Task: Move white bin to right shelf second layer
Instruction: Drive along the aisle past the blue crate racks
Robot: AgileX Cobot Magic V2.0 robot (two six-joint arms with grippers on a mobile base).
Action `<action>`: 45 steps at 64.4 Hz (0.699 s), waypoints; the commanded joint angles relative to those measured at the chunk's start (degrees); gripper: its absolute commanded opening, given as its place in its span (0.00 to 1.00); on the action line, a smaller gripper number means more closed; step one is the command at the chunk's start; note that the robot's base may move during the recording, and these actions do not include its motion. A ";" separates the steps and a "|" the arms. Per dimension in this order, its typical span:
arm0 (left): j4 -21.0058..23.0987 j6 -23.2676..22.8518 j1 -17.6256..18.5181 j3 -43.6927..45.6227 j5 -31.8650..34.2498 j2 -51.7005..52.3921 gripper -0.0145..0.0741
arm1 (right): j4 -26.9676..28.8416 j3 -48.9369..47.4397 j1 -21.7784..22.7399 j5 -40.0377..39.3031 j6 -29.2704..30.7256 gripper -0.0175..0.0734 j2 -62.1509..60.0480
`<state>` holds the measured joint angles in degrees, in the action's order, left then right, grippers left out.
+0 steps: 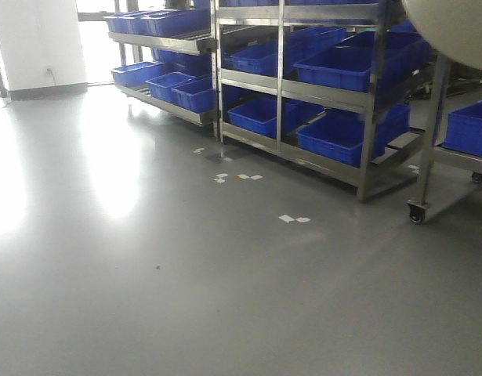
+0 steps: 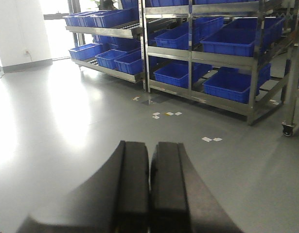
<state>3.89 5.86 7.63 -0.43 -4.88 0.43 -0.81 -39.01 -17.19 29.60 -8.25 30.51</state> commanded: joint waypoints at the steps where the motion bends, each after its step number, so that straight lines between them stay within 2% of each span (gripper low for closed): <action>1: 0.35 -0.15 0.16 -2.11 4.88 0.80 0.26 | -0.14 -1.82 0.30 -6.14 0.15 0.25 0.16; 45: 0.35 -0.15 0.16 -2.11 4.88 0.80 0.26 | -0.14 -1.82 0.30 -6.14 0.15 0.25 0.16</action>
<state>3.89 5.86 7.63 -0.43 -4.88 0.43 -0.81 -39.01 -17.19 29.60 -8.25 30.51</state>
